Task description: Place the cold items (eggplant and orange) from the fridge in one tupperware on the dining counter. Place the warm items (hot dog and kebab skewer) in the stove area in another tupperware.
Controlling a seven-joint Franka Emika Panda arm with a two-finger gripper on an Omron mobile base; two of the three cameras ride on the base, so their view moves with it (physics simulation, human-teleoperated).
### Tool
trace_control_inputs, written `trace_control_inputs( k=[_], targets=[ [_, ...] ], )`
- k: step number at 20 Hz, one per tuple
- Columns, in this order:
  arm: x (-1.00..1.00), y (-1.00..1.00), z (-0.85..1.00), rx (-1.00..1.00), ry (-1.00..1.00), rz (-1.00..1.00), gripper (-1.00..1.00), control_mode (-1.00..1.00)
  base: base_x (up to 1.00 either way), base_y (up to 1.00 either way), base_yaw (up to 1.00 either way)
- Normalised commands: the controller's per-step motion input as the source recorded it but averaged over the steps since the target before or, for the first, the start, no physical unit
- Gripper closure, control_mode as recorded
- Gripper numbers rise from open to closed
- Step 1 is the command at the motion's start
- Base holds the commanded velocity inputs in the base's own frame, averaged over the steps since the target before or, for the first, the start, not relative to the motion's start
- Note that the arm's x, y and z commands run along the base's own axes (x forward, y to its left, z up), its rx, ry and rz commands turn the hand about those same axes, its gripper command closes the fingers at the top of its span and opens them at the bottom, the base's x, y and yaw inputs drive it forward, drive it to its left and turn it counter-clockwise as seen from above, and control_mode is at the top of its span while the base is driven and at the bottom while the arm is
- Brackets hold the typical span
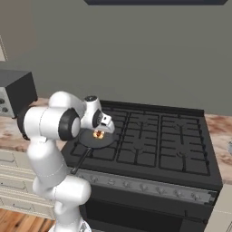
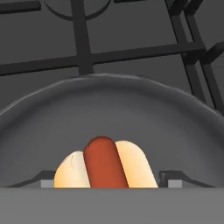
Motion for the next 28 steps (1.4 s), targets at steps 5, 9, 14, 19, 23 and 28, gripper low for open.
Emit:
trace_control_inputs(
  k=[5,9,14,19,23,28],
  targets=[
    [-0.35,-0.35,0.39,0.19,-0.03,-0.04,1.0,-1.0,0.0,0.0,0.0],
    [-0.25,-0.01,1.0,0.16,0.0,-0.04,1.0,-1.0,0.0,0.0,0.0],
    [-0.4,0.0,1.0,0.17,0.1,-0.08,1.0,-1.0,0.0,0.0,0.0],
    [-0.99,0.0,0.72,0.14,0.17,-0.18,1.0,-1.0,0.0,0.0,0.0],
    [-1.0,0.05,0.34,0.1,0.06,-0.26,1.0,-1.0,0.0,0.0,0.0],
    [-1.0,0.21,0.01,0.11,-0.14,-0.3,1.0,-1.0,0.0,0.0,0.0]
  ],
)
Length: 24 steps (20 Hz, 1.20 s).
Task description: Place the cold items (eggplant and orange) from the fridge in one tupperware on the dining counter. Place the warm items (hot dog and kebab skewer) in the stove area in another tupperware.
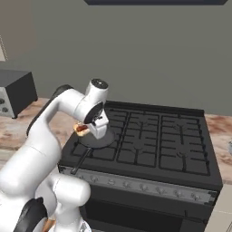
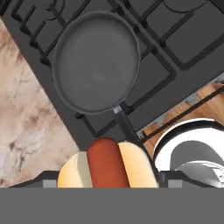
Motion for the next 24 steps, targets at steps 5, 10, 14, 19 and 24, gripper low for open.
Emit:
trace_control_inputs(
  k=[5,10,14,19,24],
  targets=[
    [-0.87,0.34,0.01,0.02,-0.23,-0.22,1.0,-1.0,0.0,0.0,0.0],
    [-0.35,0.23,-0.17,-0.11,-0.2,-0.27,1.0,-1.0,0.0,0.0,0.0],
    [-0.01,0.0,-0.21,-0.07,-0.15,-0.33,1.0,-1.0,0.0,0.0,0.0],
    [-0.07,-0.14,-0.02,0.0,-0.11,-0.27,1.0,-1.0,0.0,0.0,0.0],
    [-0.43,-0.02,0.0,0.01,-0.22,-0.04,1.0,-1.0,0.0,0.0,0.0]
  ],
)
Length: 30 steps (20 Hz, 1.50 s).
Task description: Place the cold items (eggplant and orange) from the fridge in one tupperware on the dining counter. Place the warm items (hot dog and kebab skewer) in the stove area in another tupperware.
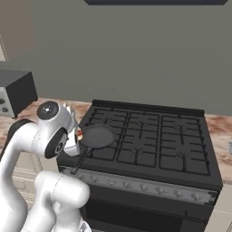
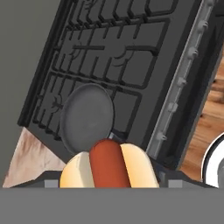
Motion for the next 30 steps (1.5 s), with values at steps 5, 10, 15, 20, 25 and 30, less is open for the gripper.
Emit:
trace_control_inputs(
  k=[5,10,15,20,25,30],
  targets=[
    [-0.46,0.0,-0.01,0.0,-0.19,0.0,1.0,-1.0,0.0,0.0,0.0],
    [-0.32,0.0,-0.04,0.0,-0.14,0.02,1.0,1.0,-0.29,0.0,0.06],
    [0.0,0.0,0.0,0.0,0.0,0.0,1.0,1.0,-0.71,0.07,0.25],
    [0.0,0.0,0.0,0.0,0.0,0.0,1.0,1.0,-0.36,0.66,0.18],
    [0.0,0.0,0.0,0.0,0.0,0.0,1.0,1.0,-0.11,0.91,0.25],
    [0.0,0.0,0.0,0.0,0.0,0.0,1.0,1.0,-0.37,0.82,0.26]
  ],
)
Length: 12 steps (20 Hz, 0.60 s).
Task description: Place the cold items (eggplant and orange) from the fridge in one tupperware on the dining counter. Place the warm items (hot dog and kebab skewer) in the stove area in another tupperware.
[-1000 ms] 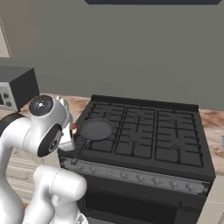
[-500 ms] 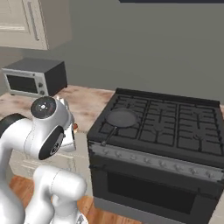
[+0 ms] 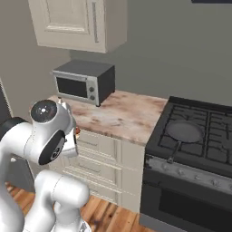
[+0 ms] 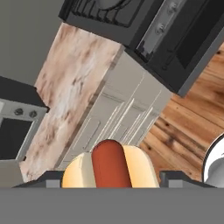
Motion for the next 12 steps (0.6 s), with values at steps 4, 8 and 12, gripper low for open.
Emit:
trace_control_inputs(
  k=[4,8,12],
  targets=[
    [0.0,0.0,0.0,0.0,0.0,0.0,1.0,1.0,-0.75,0.64,0.14],
    [0.0,0.0,0.0,0.0,0.0,0.0,1.0,1.0,-0.83,0.49,0.07],
    [0.0,0.0,0.0,0.0,0.0,0.0,1.0,1.0,-0.46,0.61,0.0]
  ],
)
